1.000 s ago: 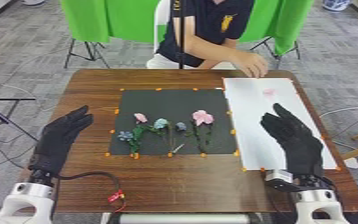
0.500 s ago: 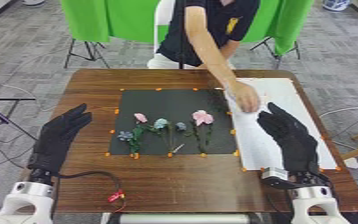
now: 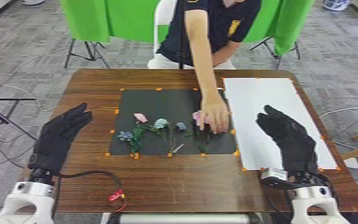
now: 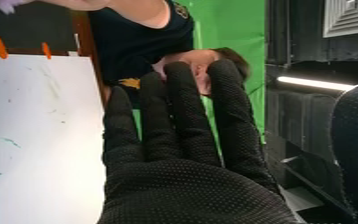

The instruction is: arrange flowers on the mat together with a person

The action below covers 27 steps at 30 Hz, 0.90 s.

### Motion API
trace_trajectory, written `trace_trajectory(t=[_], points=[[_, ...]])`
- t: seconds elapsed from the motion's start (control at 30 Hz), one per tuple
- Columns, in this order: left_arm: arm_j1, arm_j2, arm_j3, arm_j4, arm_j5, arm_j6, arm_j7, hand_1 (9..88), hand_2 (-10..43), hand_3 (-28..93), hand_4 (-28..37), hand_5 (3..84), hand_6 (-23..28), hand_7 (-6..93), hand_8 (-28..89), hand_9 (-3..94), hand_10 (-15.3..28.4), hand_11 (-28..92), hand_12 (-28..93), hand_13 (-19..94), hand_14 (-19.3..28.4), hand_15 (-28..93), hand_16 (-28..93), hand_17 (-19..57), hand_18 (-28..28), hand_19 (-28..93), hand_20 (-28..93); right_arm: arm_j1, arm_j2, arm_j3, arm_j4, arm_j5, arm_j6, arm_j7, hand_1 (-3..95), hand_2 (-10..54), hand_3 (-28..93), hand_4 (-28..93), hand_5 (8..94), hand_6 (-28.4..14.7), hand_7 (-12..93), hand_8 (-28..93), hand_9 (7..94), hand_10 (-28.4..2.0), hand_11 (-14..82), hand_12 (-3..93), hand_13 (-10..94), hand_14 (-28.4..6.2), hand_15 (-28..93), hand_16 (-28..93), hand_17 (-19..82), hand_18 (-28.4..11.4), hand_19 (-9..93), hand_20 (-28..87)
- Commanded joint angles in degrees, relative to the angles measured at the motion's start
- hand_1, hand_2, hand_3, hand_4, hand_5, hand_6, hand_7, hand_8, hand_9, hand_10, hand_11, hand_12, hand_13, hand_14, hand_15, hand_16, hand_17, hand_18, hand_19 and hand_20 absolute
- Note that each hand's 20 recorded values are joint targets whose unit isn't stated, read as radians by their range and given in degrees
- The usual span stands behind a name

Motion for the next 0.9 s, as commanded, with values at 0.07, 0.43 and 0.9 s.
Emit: trace_trajectory(t=[0.07, 0.43, 0.9], points=[[0.73, -0.21, 0.03, 0.32, -0.39, 0.41, -0.4, 22.5, 1.8, 63, -20.5, 44.6, 5.6, 5.3, -4, 42.6, 14.4, 11, 13, 30, 16.2, 7, 3, 2.0, 11.4, 4, 13, -0.92, -0.39, 0.5, -0.14, -1.21, -1.18, 0.18, 8.5, 0.0, 80, -17, 49.4, -1.6, 11, -9, 49.0, -16.0, 5.8, 11.5, 34, -11.7, 11, 9, 21, -12.4, 2, 28], [0.47, 0.07, 0.05, 0.26, -0.31, -0.17, -0.43, 22.5, 1.7, 63, -20.6, 44.6, 5.5, 5.4, -4, 42.7, 14.5, 11, 13, 30, 16.3, 7, 3, 2.0, 11.4, 4, 13, -0.68, -0.62, 1.18, 0.12, -2.25, -2.15, 0.03, 10.4, -2.3, 80, -17, 51.7, -1.4, 12, -10, 51.5, -15.8, 6.4, 11.7, 35, -11.7, 12, 9, 21, -12.5, 2, 29], [0.23, -0.39, 0.27, 0.47, -0.17, 0.1, -0.61, 22.5, 1.7, 63, -20.8, 44.8, 5.5, 5.6, -4, 42.8, 14.6, 11, 13, 31, 16.5, 8, 3, 1.9, 11.5, 4, 13, -0.63, -0.79, 1.61, 0.21, -3.79, -2.65, -0.51, 10.7, -2.8, 80, -17, 53.1, -1.6, 12, -10, 53.4, -15.9, 6.6, 12.0, 36, -11.9, 12, 9, 22, -12.5, 2, 29]])
